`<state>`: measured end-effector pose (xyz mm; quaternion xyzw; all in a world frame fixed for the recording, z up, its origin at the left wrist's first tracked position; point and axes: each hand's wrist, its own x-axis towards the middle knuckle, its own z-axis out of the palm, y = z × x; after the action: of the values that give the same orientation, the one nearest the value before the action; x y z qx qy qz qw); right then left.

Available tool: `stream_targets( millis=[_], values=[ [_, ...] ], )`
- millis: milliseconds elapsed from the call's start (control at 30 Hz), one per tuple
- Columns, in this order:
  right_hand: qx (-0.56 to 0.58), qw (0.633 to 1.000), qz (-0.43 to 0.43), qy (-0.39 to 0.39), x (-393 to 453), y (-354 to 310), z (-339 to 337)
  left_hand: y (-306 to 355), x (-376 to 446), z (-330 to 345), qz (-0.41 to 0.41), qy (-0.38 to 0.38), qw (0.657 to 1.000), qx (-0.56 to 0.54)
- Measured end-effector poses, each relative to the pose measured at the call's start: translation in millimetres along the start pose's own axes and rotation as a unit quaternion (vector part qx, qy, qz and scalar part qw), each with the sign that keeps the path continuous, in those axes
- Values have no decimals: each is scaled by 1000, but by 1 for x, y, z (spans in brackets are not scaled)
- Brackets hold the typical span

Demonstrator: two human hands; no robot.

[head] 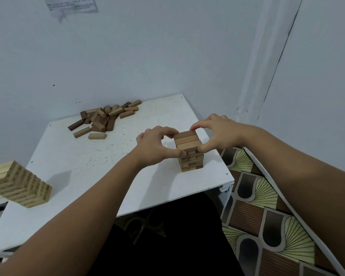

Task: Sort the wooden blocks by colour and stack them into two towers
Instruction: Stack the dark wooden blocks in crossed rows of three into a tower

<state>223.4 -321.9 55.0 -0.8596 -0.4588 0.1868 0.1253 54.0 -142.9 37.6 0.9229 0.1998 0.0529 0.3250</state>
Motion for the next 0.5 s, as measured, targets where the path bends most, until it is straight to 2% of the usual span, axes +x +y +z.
stream_targets(
  millis=[167, 233, 300, 367, 433, 500],
  values=[
    [60, 998, 11, -23, -5, 7, 1, -2, -8, 2, -21, -9, 998, -58],
    [148, 989, 13, -1, -9, 7, 4, 0, -13, 4, -31, 6, 991, -131],
    [290, 955, 8, 56, -10, 6, 14, 6, -16, 10, -48, 44, 967, -248],
    [410, 906, 20, 101, -9, -1, 29, 19, -18, 20, -79, 86, 927, -356],
    [493, 860, 39, 128, -6, -8, 48, 32, -17, 32, -112, 113, 888, -431],
    [537, 830, 53, 139, -3, -14, 64, 45, -17, 43, -136, 121, 864, -470]
  ],
)
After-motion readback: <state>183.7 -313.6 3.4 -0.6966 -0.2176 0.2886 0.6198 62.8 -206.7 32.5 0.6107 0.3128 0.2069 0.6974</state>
